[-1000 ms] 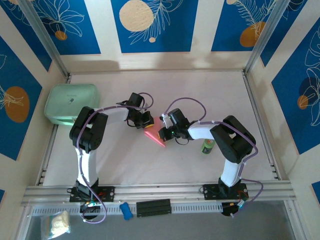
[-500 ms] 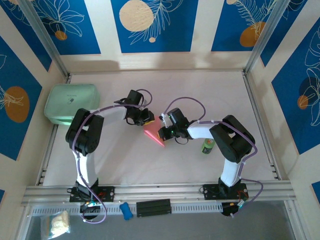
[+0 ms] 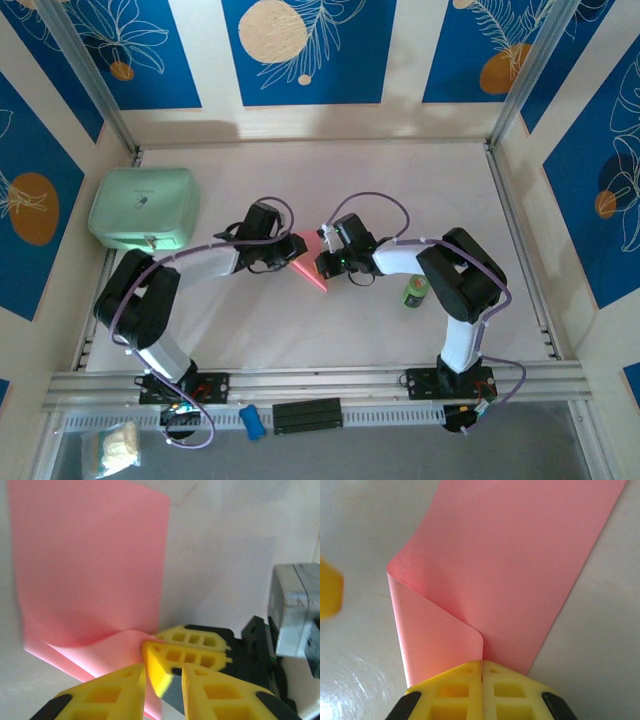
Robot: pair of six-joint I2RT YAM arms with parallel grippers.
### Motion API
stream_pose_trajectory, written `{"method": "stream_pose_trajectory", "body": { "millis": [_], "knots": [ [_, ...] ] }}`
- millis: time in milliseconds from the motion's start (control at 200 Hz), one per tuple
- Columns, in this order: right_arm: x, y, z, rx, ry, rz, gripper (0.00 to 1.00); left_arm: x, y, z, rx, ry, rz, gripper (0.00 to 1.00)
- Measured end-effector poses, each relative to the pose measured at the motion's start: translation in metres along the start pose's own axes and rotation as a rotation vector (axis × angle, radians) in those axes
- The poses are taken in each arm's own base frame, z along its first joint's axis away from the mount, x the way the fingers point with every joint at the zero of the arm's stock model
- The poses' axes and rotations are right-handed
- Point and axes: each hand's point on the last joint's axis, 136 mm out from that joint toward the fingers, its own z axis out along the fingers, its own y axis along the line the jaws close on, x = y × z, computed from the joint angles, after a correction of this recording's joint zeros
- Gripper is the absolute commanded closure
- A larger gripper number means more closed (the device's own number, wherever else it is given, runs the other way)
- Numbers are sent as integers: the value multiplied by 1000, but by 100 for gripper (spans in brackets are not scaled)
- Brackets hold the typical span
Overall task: Fold a paper plane with a square sheet of paper (pick it up from the middle)
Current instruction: Third fold the triangle at the center of the table.
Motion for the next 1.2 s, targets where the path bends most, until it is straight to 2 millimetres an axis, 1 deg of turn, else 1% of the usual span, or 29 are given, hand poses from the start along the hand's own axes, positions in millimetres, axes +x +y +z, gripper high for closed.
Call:
{"method": "stream_pose_trajectory", "body": {
  "millis": [160,335,430,530,865,1201],
  "knots": [
    [0,0,0,1,3,5,97,10,3,6,23,-3,-55,80],
    [0,0,0,0,6,6,97,8,-2,13,55,-14,-91,86],
    [0,0,0,0,6,7,97,8,0,19,56,-13,-99,88],
    [0,0,0,1,9,12,97,10,6,23,46,-6,-114,88],
    [0,-1,1,-6,14,21,97,16,16,26,43,-3,-130,88],
    [-1,-1,1,-5,16,25,97,17,26,39,31,5,-146,88]
  ]
}}
